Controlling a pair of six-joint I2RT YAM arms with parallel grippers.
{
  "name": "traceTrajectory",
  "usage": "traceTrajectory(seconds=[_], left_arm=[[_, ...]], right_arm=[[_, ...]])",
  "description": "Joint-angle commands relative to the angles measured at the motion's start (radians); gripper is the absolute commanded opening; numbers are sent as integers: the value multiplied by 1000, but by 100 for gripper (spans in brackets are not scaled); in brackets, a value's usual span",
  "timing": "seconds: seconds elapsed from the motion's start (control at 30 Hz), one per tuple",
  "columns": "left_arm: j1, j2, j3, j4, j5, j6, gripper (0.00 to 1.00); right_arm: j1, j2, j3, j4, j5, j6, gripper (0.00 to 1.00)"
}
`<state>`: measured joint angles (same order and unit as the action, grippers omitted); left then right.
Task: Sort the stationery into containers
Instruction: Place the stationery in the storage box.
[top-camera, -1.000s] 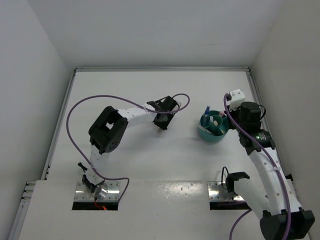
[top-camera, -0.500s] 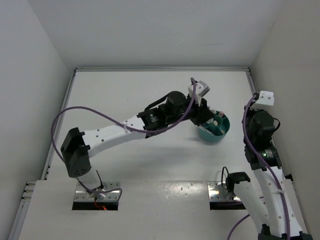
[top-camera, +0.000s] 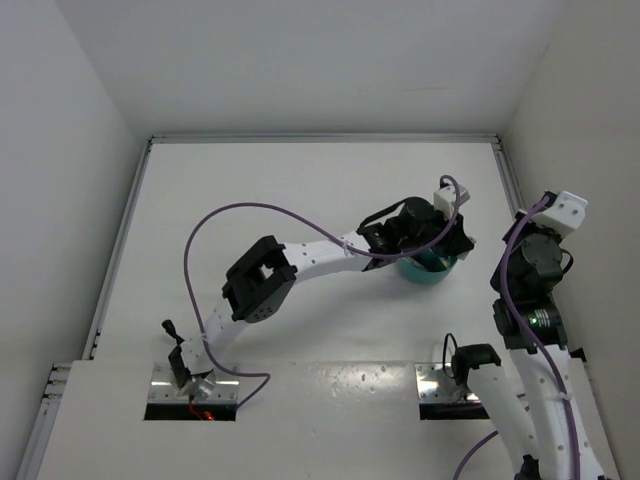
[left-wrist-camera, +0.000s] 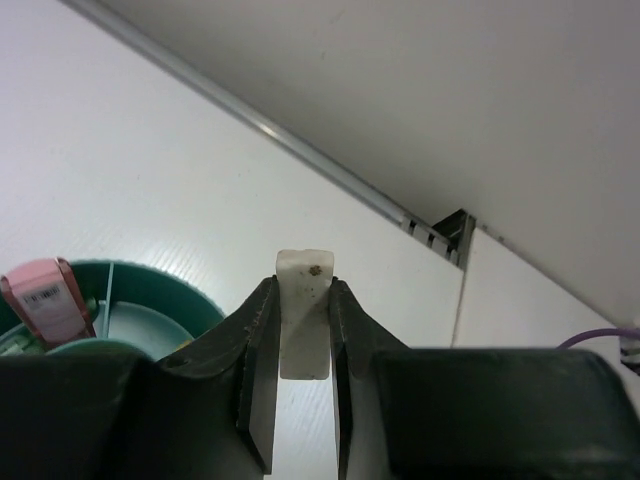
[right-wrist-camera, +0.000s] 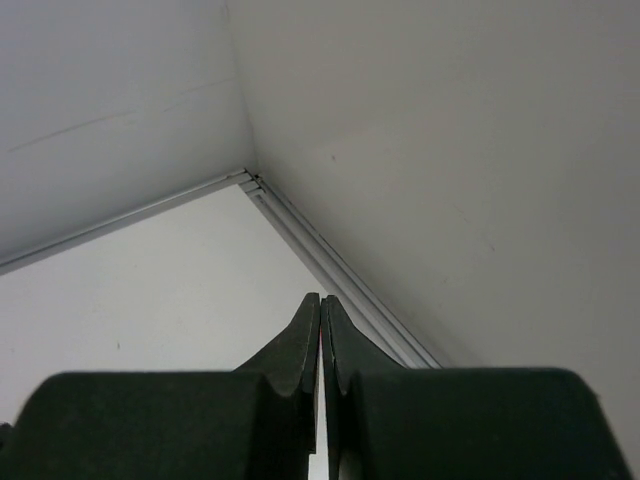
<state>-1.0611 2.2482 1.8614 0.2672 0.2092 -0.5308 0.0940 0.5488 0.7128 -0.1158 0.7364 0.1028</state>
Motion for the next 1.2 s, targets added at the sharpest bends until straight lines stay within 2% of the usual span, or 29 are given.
traceTrajectory(seconds=[0.0, 0.3, 0.6, 0.97, 1.17], left_arm=[[-20, 16, 73, 20, -14, 17, 0], [-20, 125, 128, -39, -33, 49, 0], [-20, 125, 128, -48, -88, 98, 0], [-20, 106, 150, -134, -200, 190, 0], [-20, 106, 160, -152, -223, 199, 6]], right_arm=[[-2, -4, -3, 57, 44, 11, 0], [7, -4, -3, 57, 24, 11, 0], [7, -4, -12, 57, 6, 2, 0], [16, -4, -12, 48, -3, 2, 0], [16, -4, -12, 48, -3, 2, 0]])
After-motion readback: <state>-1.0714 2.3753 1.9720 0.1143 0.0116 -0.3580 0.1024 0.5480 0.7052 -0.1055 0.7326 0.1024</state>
